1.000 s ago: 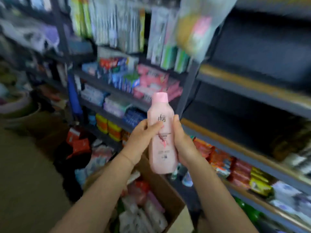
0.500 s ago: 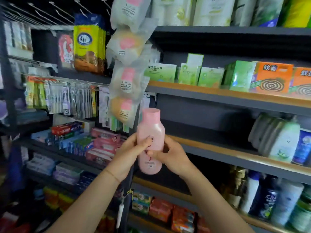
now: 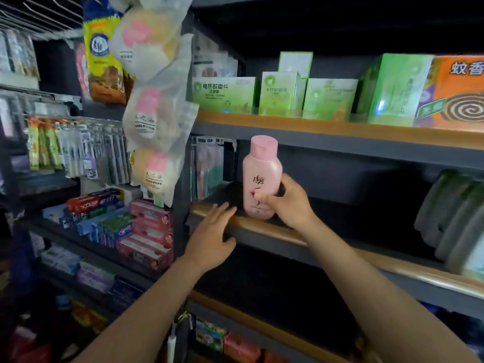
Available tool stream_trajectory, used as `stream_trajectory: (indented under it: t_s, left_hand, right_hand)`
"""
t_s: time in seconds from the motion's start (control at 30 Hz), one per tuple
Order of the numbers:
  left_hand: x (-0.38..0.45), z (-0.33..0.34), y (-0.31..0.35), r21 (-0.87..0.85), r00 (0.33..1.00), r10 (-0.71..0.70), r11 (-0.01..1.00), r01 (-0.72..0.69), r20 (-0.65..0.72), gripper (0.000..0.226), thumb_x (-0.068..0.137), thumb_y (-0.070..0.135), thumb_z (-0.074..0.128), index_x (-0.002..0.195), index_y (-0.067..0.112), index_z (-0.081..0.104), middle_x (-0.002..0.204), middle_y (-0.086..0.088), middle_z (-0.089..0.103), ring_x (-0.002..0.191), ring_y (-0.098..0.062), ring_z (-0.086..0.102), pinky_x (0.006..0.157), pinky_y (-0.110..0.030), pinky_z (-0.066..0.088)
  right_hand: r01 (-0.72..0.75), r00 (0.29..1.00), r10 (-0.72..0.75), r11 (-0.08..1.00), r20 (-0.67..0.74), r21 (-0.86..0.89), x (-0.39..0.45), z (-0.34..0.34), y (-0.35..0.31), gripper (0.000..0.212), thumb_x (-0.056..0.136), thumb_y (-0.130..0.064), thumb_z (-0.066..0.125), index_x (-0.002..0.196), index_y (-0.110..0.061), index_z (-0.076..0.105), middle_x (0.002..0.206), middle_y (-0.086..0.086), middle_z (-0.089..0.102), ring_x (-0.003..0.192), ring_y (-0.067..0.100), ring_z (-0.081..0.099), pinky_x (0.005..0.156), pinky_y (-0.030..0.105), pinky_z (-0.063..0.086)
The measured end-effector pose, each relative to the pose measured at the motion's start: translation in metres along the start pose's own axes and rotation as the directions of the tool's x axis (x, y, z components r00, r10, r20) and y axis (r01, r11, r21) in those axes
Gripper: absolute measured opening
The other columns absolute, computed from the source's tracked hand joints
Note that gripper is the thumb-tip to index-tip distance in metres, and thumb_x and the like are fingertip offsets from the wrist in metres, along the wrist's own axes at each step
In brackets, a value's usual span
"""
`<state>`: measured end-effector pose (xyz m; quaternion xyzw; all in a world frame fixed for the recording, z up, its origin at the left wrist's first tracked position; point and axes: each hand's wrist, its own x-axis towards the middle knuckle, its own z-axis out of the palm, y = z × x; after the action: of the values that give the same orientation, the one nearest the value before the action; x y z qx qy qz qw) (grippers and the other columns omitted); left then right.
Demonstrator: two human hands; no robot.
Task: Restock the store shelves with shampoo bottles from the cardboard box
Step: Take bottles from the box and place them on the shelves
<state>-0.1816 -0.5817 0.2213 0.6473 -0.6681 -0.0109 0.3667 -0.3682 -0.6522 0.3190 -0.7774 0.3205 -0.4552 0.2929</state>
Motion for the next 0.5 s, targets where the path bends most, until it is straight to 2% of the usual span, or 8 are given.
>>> stream_trajectory:
  t_s: [0.1, 0.17, 0.2, 0.27, 0.3, 0.37, 0.43, 0.5]
  left_hand:
    - [0.005, -0.001, -0.007, -0.027, 1.0, 0.012, 1.0, -0.012, -0.005, 0.07, 0.093, 0.019, 0.06, 0.153, 0.039, 0.029, 0.164, 0.015, 0.017, 0.152, -0.006, 0.002, 0.123, -0.044, 0.021]
    - [0.006, -0.006, -0.007, -0.087, 1.0, 0.012, 0.996, -0.012, 0.004, 0.07, 0.093, 0.013, 0.06, 0.151, 0.038, 0.033, 0.162, 0.015, 0.02, 0.15, -0.004, 0.006, 0.123, -0.043, 0.022]
    - [0.004, -0.008, -0.007, -0.169, 1.0, -0.002, 0.986, -0.002, -0.024, 0.067, 0.092, 0.008, 0.059, 0.149, 0.036, 0.038, 0.161, 0.012, 0.025, 0.15, -0.004, 0.012, 0.123, -0.039, 0.023]
    - [-0.006, -0.014, -0.002, -0.452, 0.979, -0.121, 0.891, 0.033, -0.166, 0.055, 0.092, -0.002, 0.056, 0.137, 0.029, 0.053, 0.15, 0.002, 0.046, 0.141, -0.011, 0.037, 0.116, -0.033, 0.035]
    - [-0.013, -0.017, 0.001, -0.607, 0.946, -0.231, 0.794, 0.048, -0.226, 0.047, 0.092, -0.005, 0.053, 0.128, 0.025, 0.058, 0.137, -0.001, 0.056, 0.128, -0.013, 0.05, 0.107, -0.029, 0.044]
    - [-0.029, -0.021, 0.004, -0.793, 0.87, -0.437, 0.602, 0.094, -0.229, 0.029, 0.097, -0.003, 0.049, 0.109, 0.02, 0.063, 0.112, 0.001, 0.066, 0.103, -0.013, 0.062, 0.087, -0.027, 0.054]
    - [-0.042, -0.014, -0.006, -0.794, 0.837, -0.528, 0.567, 0.218, -0.147, 0.025, 0.099, 0.003, 0.048, 0.093, 0.02, 0.065, 0.097, 0.002, 0.068, 0.094, -0.017, 0.064, 0.088, -0.039, 0.054]
    - [-0.056, 0.003, -0.026, -0.753, 0.819, -0.572, 0.556, 0.352, -0.04, 0.027, 0.098, 0.007, 0.049, 0.085, 0.02, 0.068, 0.091, -0.002, 0.07, 0.096, -0.025, 0.065, 0.092, -0.046, 0.052]
  right_hand:
    - [0.12, 0.991, -0.118, 0.992, -0.055, 0.032, -0.007, 0.001, -0.008, 0.042, 0.079, -0.016, 0.079, 0.115, -0.024, 0.058, 0.106, -0.009, 0.065, 0.096, 0.001, 0.06, 0.074, 0.009, 0.048]
    - [0.234, 0.971, -0.231, 0.972, -0.069, 0.034, -0.022, 0.006, -0.019, 0.047, 0.08, -0.013, 0.078, 0.115, -0.032, 0.054, 0.106, -0.017, 0.062, 0.097, -0.01, 0.057, 0.078, 0.004, 0.042]
    - [0.276, 0.96, -0.274, 0.96, -0.065, 0.037, -0.032, 0.009, -0.025, 0.05, 0.08, -0.013, 0.079, 0.115, -0.036, 0.052, 0.108, -0.024, 0.06, 0.099, -0.015, 0.055, 0.081, 0.003, 0.041]
    - [0.301, 0.953, -0.298, 0.951, -0.046, 0.069, -0.051, 0.02, -0.027, 0.053, 0.079, -0.015, 0.08, 0.117, -0.037, 0.05, 0.11, -0.028, 0.057, 0.102, -0.016, 0.054, 0.085, 0.004, 0.041]
    - [0.293, 0.956, -0.291, 0.952, -0.033, 0.09, -0.059, 0.027, -0.025, 0.053, 0.079, -0.016, 0.081, 0.119, -0.033, 0.052, 0.11, -0.026, 0.059, 0.103, -0.013, 0.056, 0.085, 0.006, 0.043]
    - [0.269, 0.962, -0.271, 0.955, 0.003, 0.129, -0.073, 0.042, -0.018, 0.054, 0.077, -0.016, 0.082, 0.122, -0.025, 0.054, 0.11, -0.022, 0.061, 0.103, -0.008, 0.059, 0.084, 0.009, 0.046]
    - [0.227, 0.97, -0.236, 0.964, 0.056, 0.139, -0.085, 0.059, -0.005, 0.057, 0.076, -0.015, 0.083, 0.122, -0.027, 0.053, 0.112, -0.022, 0.061, 0.103, -0.009, 0.059, 0.085, 0.009, 0.046]
    - [0.148, 0.979, -0.163, 0.982, 0.124, 0.121, -0.098, 0.076, 0.016, 0.059, 0.074, -0.014, 0.084, 0.121, -0.031, 0.053, 0.112, -0.027, 0.058, 0.104, -0.016, 0.055, 0.085, 0.003, 0.042]
